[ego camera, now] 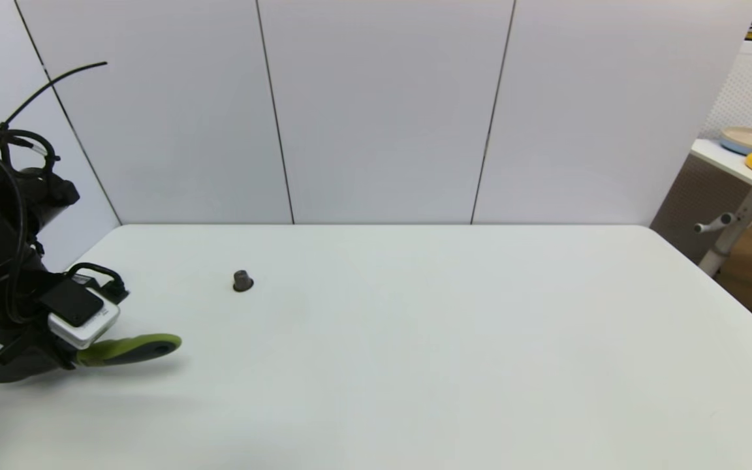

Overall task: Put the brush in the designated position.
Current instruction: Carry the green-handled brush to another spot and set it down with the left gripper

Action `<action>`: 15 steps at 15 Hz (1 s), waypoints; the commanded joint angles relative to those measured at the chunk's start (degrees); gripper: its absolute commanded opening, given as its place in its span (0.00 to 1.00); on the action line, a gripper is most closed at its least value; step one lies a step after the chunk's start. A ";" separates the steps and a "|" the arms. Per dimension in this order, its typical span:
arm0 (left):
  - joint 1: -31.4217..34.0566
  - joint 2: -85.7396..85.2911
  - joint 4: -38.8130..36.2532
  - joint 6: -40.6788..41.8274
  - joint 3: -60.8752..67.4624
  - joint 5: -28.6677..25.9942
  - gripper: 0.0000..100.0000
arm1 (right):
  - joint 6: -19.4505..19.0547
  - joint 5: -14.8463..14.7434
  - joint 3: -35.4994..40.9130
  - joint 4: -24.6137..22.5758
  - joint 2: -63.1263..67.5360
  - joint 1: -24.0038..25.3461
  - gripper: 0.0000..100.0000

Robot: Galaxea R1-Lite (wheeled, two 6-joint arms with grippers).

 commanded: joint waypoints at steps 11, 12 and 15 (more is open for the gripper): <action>1.54 8.03 -11.10 29.60 -8.06 -17.32 0.00 | -0.04 0.01 0.09 0.02 0.07 0.01 1.00; 1.54 8.38 -11.02 31.63 -8.24 -17.67 0.00 | -0.04 0.01 0.09 0.02 0.07 0.01 1.00; 1.54 8.73 -11.10 37.60 -8.42 -17.84 0.00 | -0.04 0.01 0.09 0.02 0.07 0.01 1.00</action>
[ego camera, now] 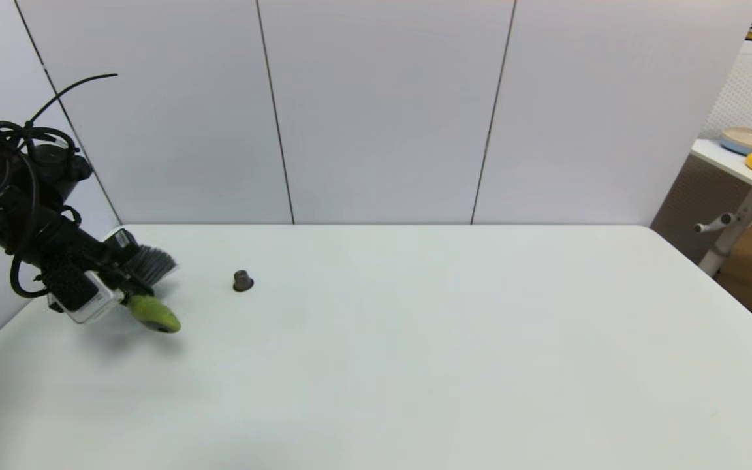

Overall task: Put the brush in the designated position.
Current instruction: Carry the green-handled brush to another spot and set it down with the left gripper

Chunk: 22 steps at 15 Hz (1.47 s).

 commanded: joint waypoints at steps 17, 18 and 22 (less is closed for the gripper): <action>-1.55 -1.16 6.46 18.01 0.23 0.06 0.00 | -0.03 0.01 0.09 0.00 0.07 -0.05 1.00; -1.47 -1.42 5.59 10.89 0.32 0.15 0.00 | -0.03 0.01 0.09 0.00 0.07 0.04 1.00; -1.47 -2.48 1.19 -20.14 0.85 0.94 0.00 | -0.03 0.01 0.09 0.00 0.07 0.04 1.00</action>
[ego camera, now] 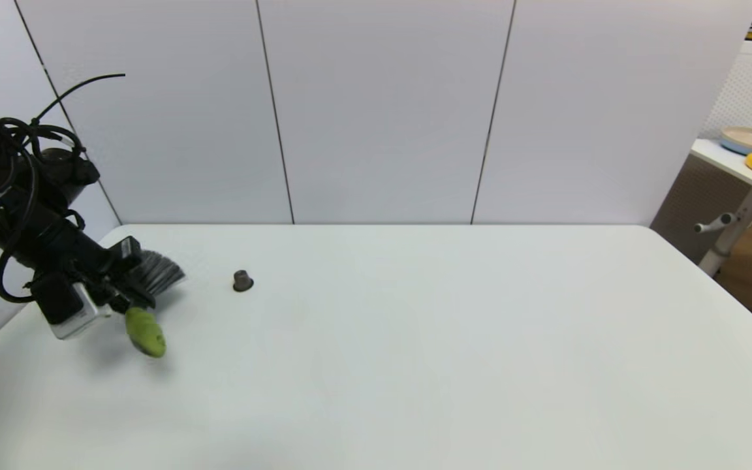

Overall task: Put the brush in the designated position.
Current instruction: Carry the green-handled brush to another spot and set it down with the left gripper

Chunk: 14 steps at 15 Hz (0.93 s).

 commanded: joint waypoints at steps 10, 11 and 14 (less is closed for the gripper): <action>-9.71 -6.47 -4.70 -115.99 6.44 1.99 0.00 | -0.03 0.01 0.09 0.00 0.07 0.04 1.00; -10.68 -6.56 -5.49 -123.82 6.00 3.40 0.00 | -0.03 0.01 0.09 0.00 0.07 0.04 1.00; -12.43 -6.73 -6.28 -136.47 4.42 20.27 0.00 | -0.03 0.01 0.09 0.00 0.07 0.04 1.00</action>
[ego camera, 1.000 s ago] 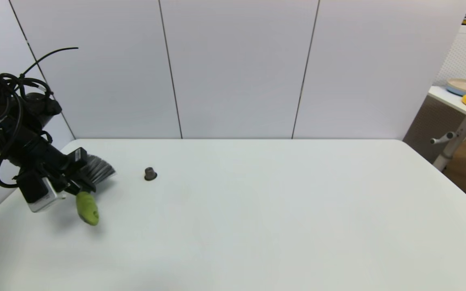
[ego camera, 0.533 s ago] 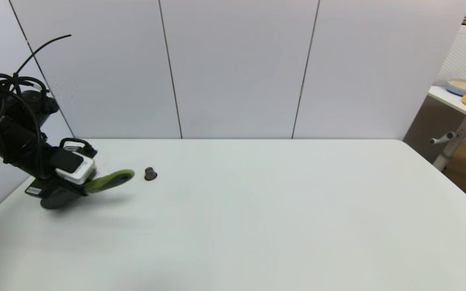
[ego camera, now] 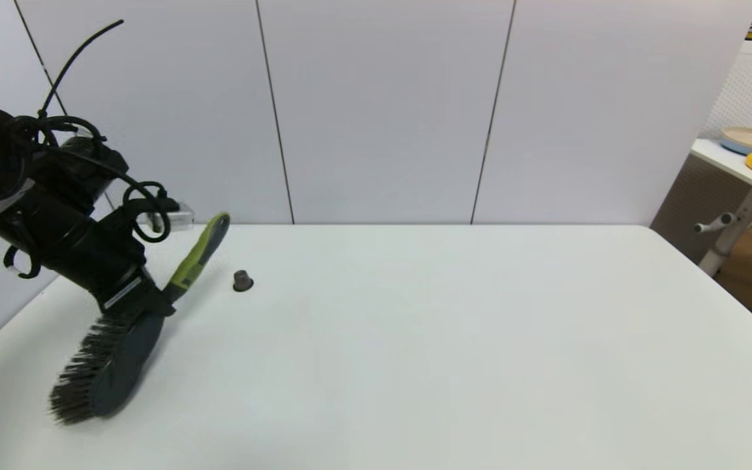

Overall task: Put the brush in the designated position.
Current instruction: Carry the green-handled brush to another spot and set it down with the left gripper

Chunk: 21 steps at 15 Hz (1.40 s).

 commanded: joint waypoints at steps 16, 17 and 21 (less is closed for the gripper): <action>-3.17 7.13 0.32 -12.95 -6.33 24.42 0.00 | -0.04 0.01 0.09 0.02 0.07 0.04 1.00; -3.26 8.54 0.50 -12.87 -8.53 24.33 0.00 | -0.04 0.01 0.09 0.02 0.07 0.04 1.00; -3.26 14.86 2.52 -12.95 -17.32 24.25 0.00 | -0.04 0.01 0.09 0.02 0.07 0.04 1.00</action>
